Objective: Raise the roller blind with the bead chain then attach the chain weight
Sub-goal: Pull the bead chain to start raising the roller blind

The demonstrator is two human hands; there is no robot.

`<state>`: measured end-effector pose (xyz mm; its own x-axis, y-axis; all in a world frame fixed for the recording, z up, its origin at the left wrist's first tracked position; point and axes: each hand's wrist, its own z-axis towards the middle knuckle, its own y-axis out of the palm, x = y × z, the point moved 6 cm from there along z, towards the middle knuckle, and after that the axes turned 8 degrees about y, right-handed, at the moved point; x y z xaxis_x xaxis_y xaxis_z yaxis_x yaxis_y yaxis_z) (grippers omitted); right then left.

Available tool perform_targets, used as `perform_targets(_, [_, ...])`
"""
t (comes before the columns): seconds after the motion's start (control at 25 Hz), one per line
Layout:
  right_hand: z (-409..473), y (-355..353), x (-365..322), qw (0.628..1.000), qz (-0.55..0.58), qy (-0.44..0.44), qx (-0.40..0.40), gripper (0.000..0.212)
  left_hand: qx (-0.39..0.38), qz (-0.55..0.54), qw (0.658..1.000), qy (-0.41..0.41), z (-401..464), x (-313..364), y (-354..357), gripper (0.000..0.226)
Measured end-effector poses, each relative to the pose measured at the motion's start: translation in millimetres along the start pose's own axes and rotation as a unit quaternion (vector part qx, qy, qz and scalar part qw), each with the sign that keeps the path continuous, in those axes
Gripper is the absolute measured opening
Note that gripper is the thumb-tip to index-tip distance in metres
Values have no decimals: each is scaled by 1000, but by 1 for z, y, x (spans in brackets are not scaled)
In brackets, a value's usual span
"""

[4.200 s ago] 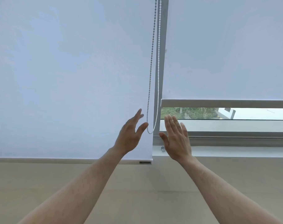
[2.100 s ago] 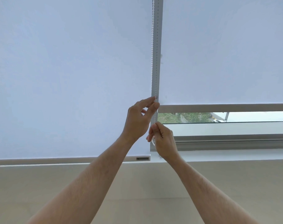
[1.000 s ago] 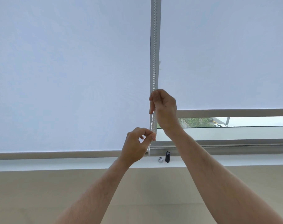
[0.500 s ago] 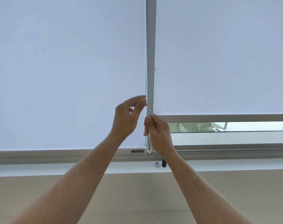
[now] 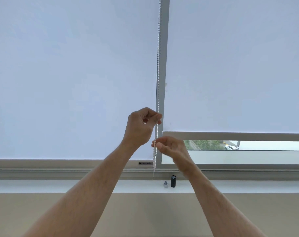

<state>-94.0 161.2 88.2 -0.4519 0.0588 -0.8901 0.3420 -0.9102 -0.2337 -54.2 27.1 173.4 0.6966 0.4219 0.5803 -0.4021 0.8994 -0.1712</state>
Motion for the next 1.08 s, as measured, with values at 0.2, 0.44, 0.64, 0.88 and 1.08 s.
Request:
perform_targets(0.2, [26,-20,-49,992,6,-71,100,44,-22,21,999,22,-17,-12,6,13])
perform_targets(0.44, [66,-19,-129,985,43,-119,113,30,-45,36,998,16,-37,-25,17,19])
perform_targets(0.64, [68,-14,-134,980,25,-131,145,33,-61,52,997,18,-41,-33,15,17])
perform_targets(0.88, [52,-12,-120,977,4,-134,167,35,-98,-5,995,14,-34,-32,-2,38])
perform_targets(1.08, [41,-2,-103,977,-16,-136,163,34,0,-16,999,45,20,6,-20,26])
